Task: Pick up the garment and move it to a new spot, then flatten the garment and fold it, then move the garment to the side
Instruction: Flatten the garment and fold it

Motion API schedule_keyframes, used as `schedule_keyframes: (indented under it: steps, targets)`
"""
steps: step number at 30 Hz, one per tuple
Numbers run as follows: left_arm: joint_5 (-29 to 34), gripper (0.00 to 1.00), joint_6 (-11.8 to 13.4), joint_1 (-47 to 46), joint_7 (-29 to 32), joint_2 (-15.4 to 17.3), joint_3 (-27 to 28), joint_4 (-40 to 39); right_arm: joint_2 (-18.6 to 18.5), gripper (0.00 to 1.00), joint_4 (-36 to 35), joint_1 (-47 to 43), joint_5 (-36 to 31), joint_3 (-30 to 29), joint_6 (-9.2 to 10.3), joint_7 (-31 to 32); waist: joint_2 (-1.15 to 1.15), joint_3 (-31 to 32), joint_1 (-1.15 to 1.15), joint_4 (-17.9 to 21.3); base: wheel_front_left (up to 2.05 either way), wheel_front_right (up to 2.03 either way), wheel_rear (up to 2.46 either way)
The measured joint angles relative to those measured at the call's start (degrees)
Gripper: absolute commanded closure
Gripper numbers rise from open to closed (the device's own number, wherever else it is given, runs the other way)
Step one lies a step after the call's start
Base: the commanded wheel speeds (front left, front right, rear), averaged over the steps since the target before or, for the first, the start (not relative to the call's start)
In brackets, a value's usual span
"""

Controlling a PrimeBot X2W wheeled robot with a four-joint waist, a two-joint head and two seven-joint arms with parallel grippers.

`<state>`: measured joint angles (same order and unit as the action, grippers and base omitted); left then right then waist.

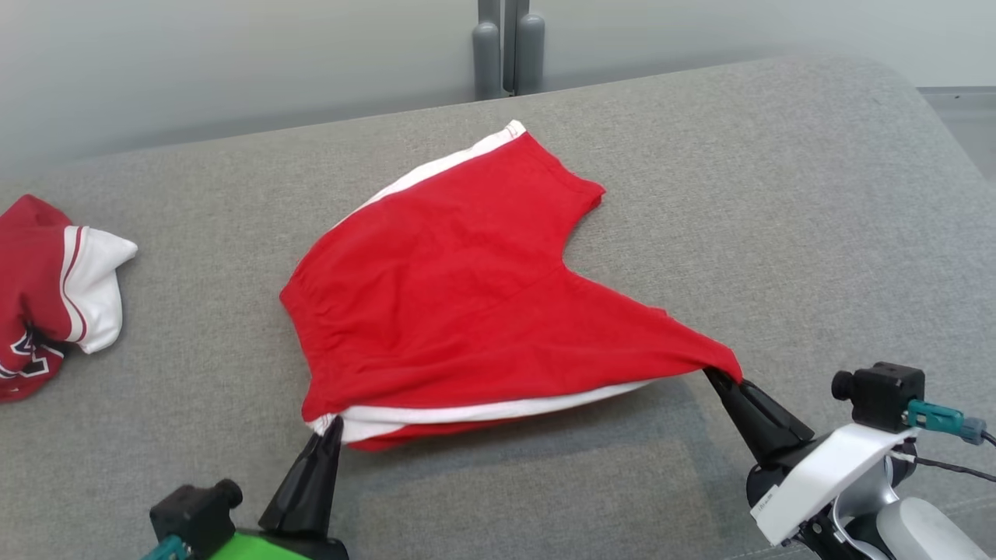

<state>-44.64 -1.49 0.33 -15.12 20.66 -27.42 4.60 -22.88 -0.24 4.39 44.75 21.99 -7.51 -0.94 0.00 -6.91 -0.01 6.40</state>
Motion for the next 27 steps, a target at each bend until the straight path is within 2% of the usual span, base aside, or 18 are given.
schedule_keyframes:
  steps: [9, 17, 21, 27]
  targets:
    - [2.0, 1.0, 1.7, 7.6, 0.0, 0.4, 1.9, -7.7, 0.7, 1.0, -7.5, -4.9, -2.9, -4.9, 0.01, 4.6, 0.0, -1.3, 0.0, 0.9, 0.0, 0.0, 0.0]
    - [2.4, 1.0, 2.5, 9.1, 0.0, 1.1, 2.2, -10.8, 1.9, 1.0, -11.4, -6.6, -4.3, -7.7, 0.01, 8.0, 0.0, -2.7, 0.0, 0.0, 0.0, 0.0, 0.0]
    - [1.5, 1.0, 2.3, 8.3, 0.4, 0.3, 2.1, -10.1, 2.6, 1.0, -10.9, -6.0, -4.4, -8.1, 0.0, 9.1, 0.0, -2.7, 0.0, -0.8, 0.0, 0.0, 0.0]
    - [-0.7, 1.0, 1.0, 0.7, 2.1, -2.5, 2.4, -5.4, 2.9, 1.0, -4.1, 1.0, -2.9, -7.5, 0.01, 10.1, 0.0, -2.9, 0.0, -2.4, 0.0, 0.0, 0.0]
